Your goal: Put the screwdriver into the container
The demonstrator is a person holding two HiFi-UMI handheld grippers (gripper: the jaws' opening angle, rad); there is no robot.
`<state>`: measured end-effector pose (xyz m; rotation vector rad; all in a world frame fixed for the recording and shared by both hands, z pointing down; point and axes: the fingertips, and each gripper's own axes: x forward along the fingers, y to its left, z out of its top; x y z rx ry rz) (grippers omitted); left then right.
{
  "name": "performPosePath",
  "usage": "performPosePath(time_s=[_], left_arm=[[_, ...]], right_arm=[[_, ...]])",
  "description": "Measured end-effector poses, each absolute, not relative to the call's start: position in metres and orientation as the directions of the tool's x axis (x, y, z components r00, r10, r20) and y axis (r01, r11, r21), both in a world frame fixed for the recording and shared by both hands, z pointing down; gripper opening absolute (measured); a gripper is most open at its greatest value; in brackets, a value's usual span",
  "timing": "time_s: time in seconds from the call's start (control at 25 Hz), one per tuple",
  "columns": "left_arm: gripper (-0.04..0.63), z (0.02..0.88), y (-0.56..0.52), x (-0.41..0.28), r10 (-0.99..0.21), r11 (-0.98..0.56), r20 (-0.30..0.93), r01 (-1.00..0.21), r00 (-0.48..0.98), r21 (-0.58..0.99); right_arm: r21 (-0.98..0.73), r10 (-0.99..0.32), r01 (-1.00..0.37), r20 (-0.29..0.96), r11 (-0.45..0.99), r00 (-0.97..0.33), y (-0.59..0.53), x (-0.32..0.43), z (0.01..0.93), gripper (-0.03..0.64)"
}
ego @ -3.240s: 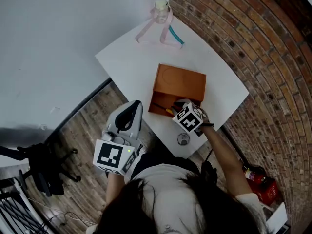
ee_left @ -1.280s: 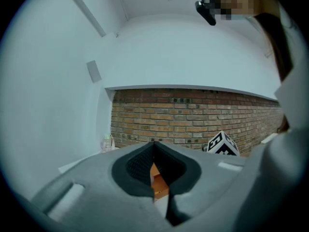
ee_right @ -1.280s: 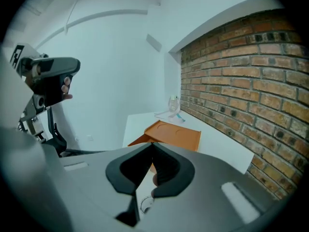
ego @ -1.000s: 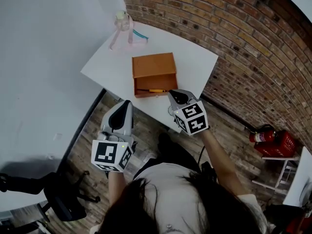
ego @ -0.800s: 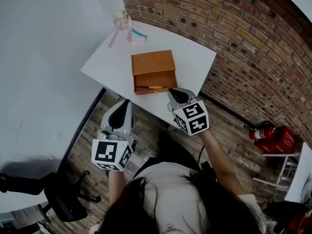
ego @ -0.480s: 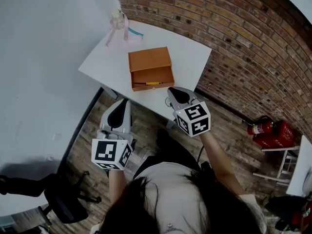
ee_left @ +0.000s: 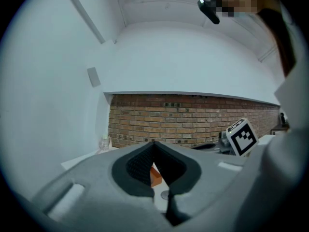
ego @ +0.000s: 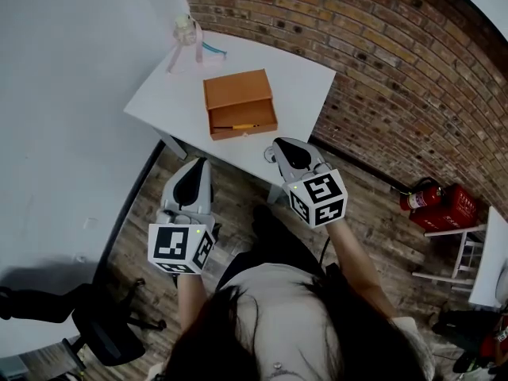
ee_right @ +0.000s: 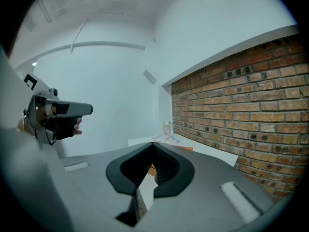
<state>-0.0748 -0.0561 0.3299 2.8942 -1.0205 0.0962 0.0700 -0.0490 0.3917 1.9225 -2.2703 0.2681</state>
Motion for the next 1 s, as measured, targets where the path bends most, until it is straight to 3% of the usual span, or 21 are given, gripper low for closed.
performPosePath(time_s=[1.0], left_arm=[[0.000,0.325,-0.002,-0.100,-0.644,-0.761,0.031,-0.644,0.764,0.070]], right_arm=[[0.014,-0.976,-0.986,0.147,0.165,-0.161,0.022,0.049,0.350,0.005]])
